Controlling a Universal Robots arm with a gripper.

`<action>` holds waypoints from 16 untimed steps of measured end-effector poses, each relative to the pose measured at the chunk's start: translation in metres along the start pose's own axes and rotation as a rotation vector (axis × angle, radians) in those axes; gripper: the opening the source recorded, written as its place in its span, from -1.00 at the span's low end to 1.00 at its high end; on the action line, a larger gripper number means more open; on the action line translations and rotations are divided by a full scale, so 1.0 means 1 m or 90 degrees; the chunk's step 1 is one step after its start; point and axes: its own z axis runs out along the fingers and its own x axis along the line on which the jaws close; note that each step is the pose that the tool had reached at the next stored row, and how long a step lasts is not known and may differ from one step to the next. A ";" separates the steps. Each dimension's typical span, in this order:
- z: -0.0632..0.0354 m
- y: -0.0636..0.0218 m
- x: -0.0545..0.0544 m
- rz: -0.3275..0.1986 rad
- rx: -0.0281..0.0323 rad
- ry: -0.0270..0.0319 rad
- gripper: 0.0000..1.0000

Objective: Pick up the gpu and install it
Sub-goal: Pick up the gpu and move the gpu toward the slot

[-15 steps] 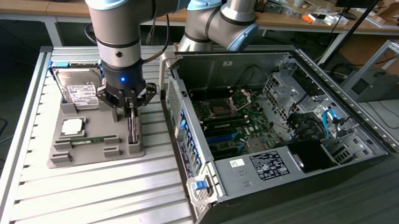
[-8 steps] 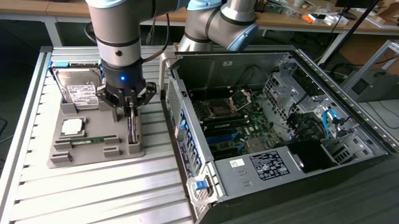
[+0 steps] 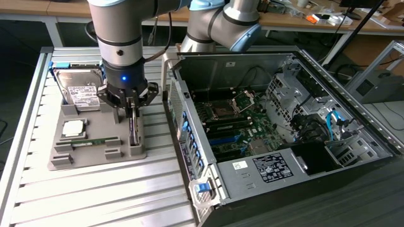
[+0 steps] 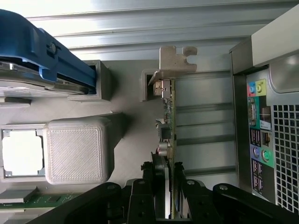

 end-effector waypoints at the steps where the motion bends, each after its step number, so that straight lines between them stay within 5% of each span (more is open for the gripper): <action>1: -0.0001 0.0000 0.000 0.000 -0.0001 -0.0001 -0.44; 16: -0.0044 0.0001 0.000 0.000 -0.0002 0.0000 -0.44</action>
